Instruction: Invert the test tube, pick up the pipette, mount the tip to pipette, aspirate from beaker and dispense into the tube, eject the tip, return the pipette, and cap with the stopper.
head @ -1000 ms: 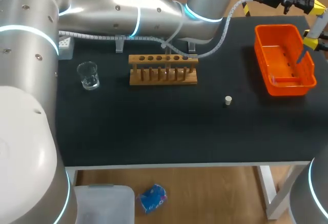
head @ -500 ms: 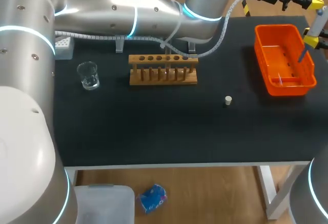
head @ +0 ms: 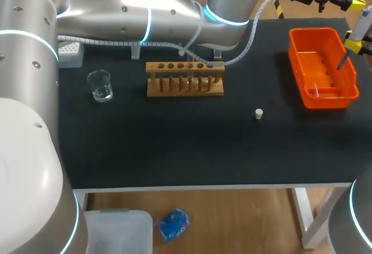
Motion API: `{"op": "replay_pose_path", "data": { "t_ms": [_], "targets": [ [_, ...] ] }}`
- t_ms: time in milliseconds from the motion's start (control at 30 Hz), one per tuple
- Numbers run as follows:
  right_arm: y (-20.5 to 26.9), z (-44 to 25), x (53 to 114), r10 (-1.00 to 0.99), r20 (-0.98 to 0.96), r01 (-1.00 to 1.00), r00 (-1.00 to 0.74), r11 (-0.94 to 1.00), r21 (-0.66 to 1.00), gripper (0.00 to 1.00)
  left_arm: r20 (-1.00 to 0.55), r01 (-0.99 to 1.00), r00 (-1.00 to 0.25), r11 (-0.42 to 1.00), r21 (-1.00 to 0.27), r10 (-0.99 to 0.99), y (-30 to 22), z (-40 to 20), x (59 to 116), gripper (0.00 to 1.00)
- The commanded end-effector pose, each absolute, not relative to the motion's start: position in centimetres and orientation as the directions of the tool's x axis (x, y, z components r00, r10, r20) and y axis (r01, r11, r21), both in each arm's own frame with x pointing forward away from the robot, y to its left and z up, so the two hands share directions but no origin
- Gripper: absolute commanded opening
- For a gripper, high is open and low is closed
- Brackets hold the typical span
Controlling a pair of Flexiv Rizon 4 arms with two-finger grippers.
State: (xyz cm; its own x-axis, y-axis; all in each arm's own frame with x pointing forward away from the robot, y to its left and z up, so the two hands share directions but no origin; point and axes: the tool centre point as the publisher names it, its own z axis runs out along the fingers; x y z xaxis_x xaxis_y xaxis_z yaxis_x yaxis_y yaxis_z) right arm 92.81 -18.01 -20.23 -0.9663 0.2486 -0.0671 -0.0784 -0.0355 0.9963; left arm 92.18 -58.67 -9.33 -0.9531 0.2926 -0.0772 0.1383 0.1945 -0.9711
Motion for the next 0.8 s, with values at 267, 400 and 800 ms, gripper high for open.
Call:
{"op": "replay_pose_path", "data": {
  "t_ms": [267,400,800],
  "targets": [
    [-18.0,-20.1,92.8,0.249,-0.068,-0.078,-0.966,-0.033,0.996,0.0,-0.08,0.139,-0.954,0.192,-0.972,0.288,-58.6,-9.4,92.0,1.0],
    [-18.0,-20.1,92.8,0.249,-0.068,-0.078,-0.966,-0.033,0.996,0.0,-0.08,0.139,-0.954,0.192,-0.972,0.288,-58.6,-9.4,92.0,1.0],
    [-18.0,-20.1,92.8,0.249,-0.068,-0.078,-0.966,-0.033,0.996,0.0,-0.07,0.137,-0.973,0.303,-0.943,0.222,-52.9,-8.7,89.5,1.0]
  ]
}}
